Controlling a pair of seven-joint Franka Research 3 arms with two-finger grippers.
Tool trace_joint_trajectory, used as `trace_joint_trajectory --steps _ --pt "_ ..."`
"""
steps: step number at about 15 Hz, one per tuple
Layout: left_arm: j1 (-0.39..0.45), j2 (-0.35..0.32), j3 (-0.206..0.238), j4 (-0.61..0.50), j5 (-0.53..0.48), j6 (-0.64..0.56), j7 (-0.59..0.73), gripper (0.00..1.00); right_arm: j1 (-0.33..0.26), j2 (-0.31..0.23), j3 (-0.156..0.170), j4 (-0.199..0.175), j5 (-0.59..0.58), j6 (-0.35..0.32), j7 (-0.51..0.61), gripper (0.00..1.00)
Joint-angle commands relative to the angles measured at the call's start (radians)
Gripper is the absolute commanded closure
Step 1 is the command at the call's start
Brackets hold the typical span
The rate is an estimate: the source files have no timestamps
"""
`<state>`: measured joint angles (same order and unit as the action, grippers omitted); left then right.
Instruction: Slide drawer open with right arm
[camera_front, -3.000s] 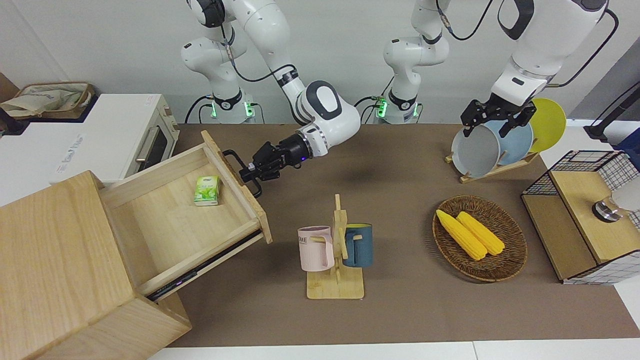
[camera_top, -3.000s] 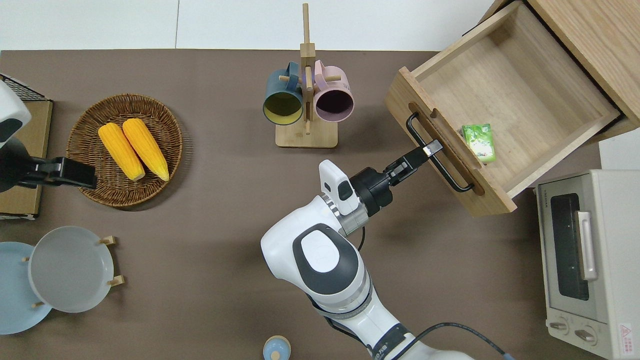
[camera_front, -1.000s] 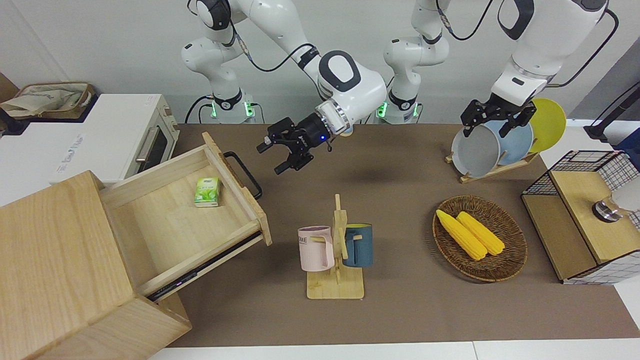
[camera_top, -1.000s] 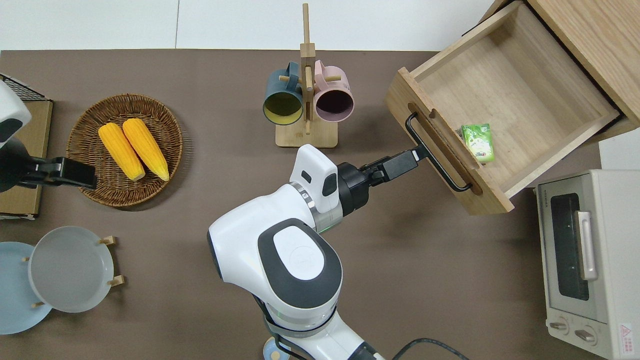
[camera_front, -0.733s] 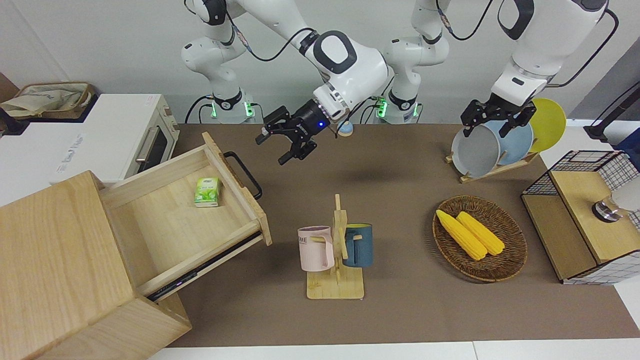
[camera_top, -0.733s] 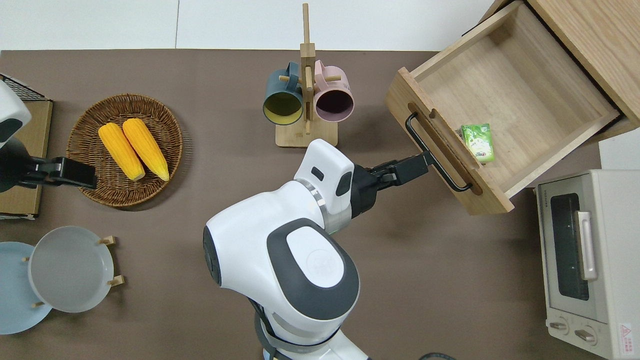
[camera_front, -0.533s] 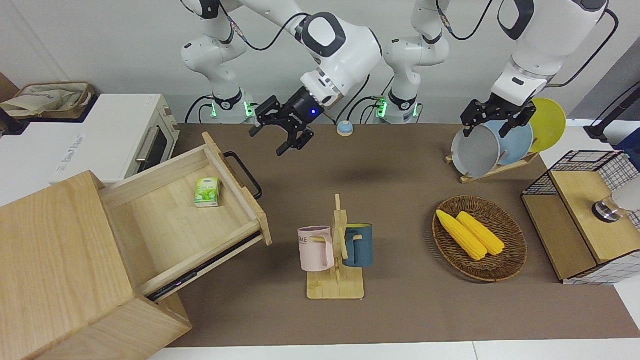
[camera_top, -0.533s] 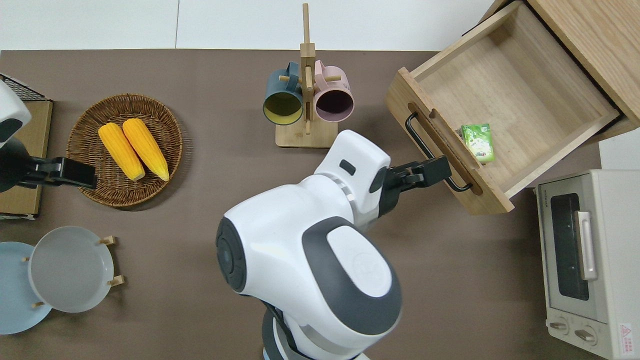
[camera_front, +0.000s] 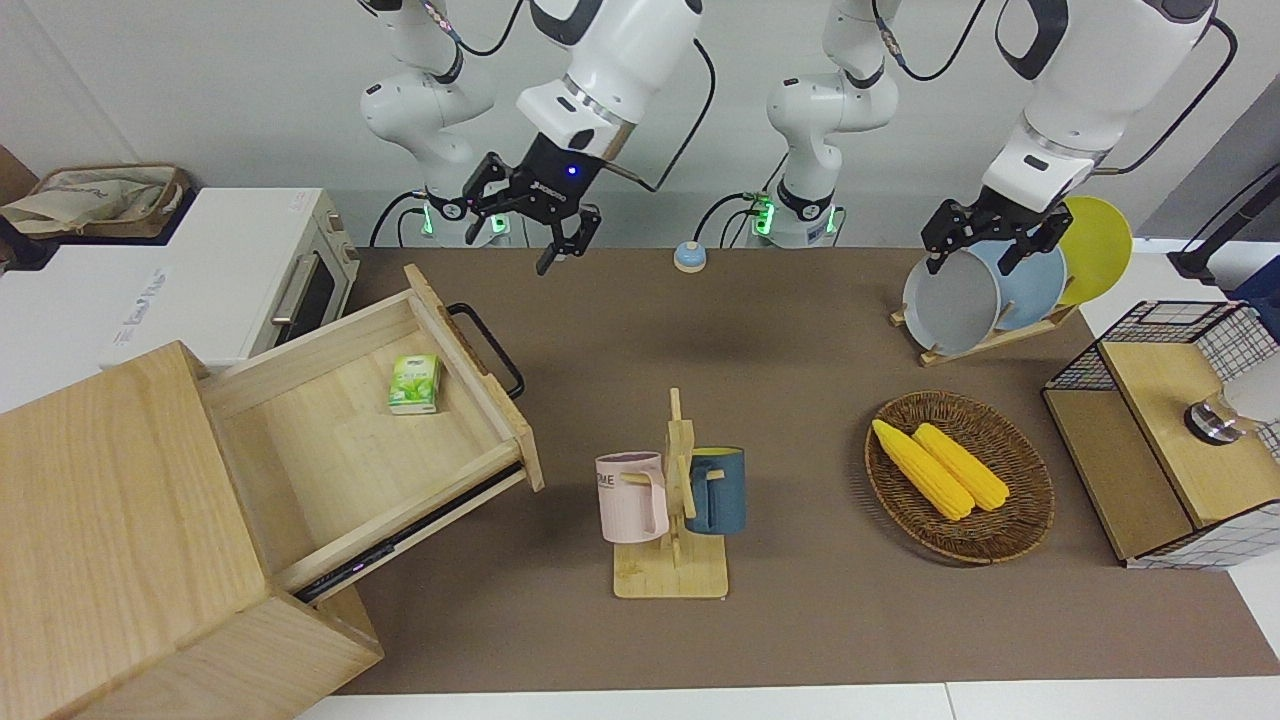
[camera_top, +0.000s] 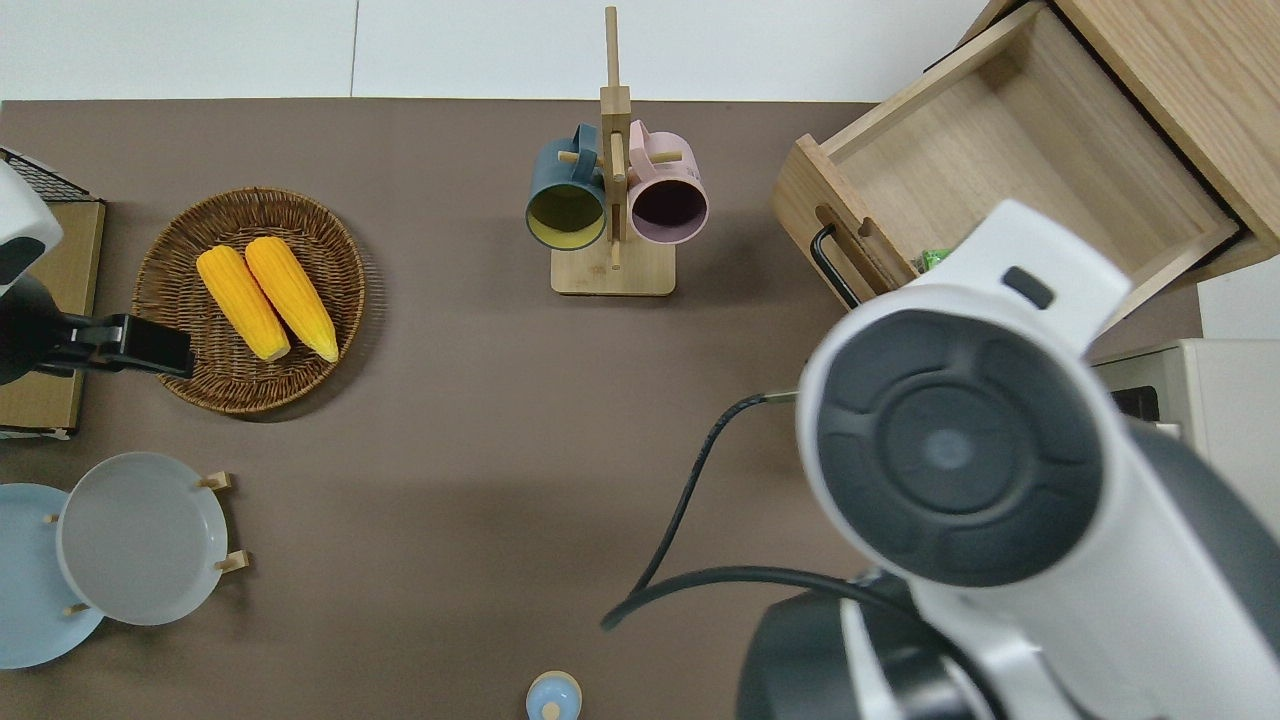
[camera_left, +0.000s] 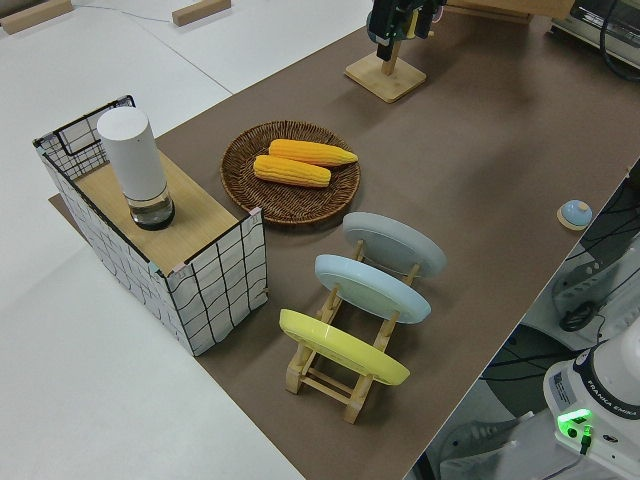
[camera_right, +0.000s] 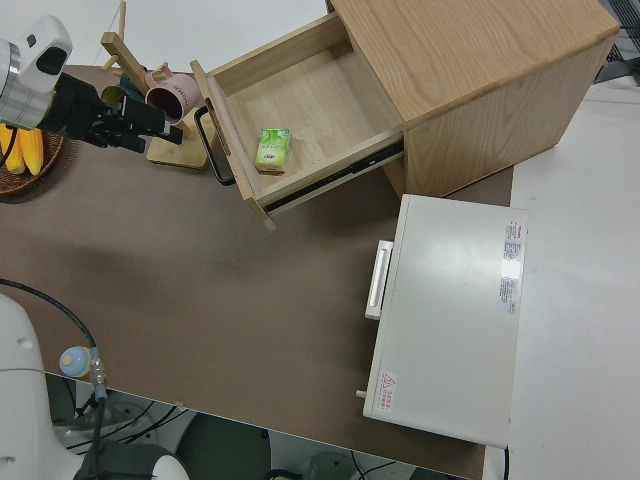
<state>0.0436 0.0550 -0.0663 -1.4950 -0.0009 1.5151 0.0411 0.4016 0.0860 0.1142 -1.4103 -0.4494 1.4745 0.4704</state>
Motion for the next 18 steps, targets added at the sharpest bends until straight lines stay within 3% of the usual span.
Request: trace_joint_trajectory --steps 1,7,15,18 --pt "-0.007 -0.004 0.0 0.01 0.018 -0.018 -0.01 0.01 -0.118 -0.081 0.005 -0.032 0.153 0.041 -0.094 0.015" --pt "-0.007 -0.004 0.0 0.009 0.018 -0.018 -0.01 0.01 -0.289 -0.12 0.001 -0.064 0.33 0.03 -0.219 0.015" --pt "-0.007 -0.003 0.0 0.01 0.018 -0.018 -0.01 0.01 -0.421 -0.121 0.001 -0.09 0.391 0.023 -0.43 0.015" --pt "-0.007 -0.004 0.0 0.01 0.018 -0.018 -0.01 0.01 -0.438 -0.118 -0.001 -0.091 0.402 0.012 -0.498 0.015"
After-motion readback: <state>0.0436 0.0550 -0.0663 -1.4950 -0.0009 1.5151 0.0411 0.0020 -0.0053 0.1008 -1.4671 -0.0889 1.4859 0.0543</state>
